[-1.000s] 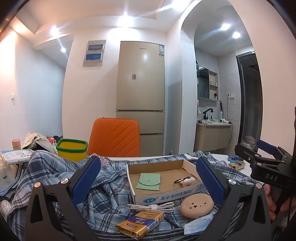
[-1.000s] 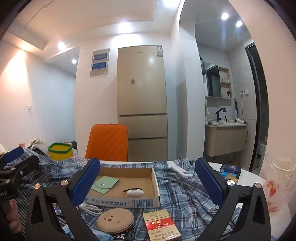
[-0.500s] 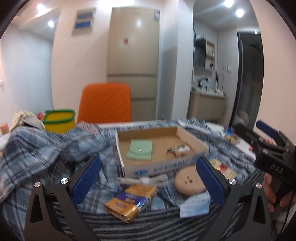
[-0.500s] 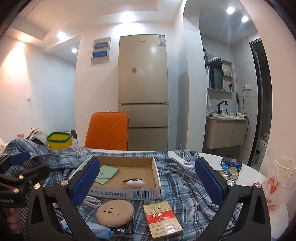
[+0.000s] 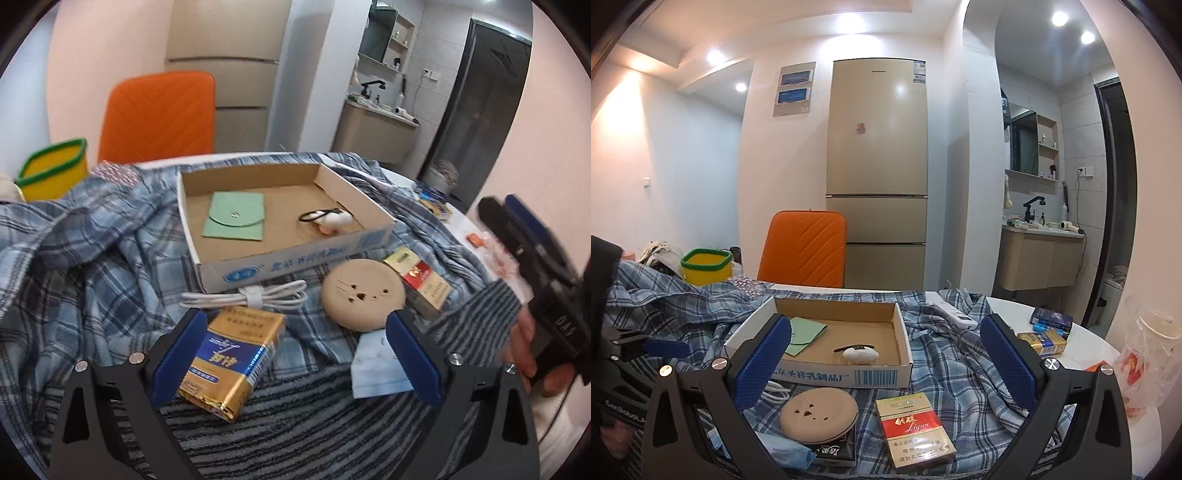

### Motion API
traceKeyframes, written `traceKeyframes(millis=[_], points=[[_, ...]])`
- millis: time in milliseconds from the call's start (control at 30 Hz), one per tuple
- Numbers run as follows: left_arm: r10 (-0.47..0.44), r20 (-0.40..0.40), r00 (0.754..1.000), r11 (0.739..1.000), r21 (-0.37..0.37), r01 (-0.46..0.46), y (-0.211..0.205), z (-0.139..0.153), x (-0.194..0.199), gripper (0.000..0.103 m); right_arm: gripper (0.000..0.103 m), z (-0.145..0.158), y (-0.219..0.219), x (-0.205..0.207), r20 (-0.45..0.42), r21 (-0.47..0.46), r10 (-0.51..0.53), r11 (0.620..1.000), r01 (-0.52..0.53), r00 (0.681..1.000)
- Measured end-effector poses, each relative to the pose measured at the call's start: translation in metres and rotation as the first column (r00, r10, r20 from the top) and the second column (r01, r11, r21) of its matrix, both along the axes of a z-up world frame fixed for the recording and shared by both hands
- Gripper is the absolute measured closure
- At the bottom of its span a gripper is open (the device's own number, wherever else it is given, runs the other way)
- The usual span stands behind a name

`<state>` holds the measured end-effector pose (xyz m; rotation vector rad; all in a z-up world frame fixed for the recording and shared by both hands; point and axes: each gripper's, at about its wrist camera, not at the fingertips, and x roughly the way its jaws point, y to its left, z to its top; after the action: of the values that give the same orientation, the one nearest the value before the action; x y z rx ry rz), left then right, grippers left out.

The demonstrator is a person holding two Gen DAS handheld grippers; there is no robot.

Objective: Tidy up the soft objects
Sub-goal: 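Withdraw both grippers from the box and move toward the light-blue packet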

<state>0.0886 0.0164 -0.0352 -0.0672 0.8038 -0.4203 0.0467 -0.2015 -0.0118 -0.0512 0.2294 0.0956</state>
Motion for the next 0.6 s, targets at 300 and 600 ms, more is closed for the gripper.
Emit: traceKeyframes(millis=[300, 600], points=[[-0.150, -0.144, 0.978, 0.977, -0.173, 0.125, -0.001, -0.004, 0.005, 0.015, 0.000, -0.004, -0.003, 0.004, -0.043, 0.009, -0.016, 1.000, 0.016, 0.999], [-0.219, -0.177, 0.959, 0.967, -0.173, 0.189, -0.031, -0.023, 0.004, 0.018, 0.000, 0.000, -0.004, -0.002, -0.030, 0.015, -0.004, 1.000, 0.005, 1.000]])
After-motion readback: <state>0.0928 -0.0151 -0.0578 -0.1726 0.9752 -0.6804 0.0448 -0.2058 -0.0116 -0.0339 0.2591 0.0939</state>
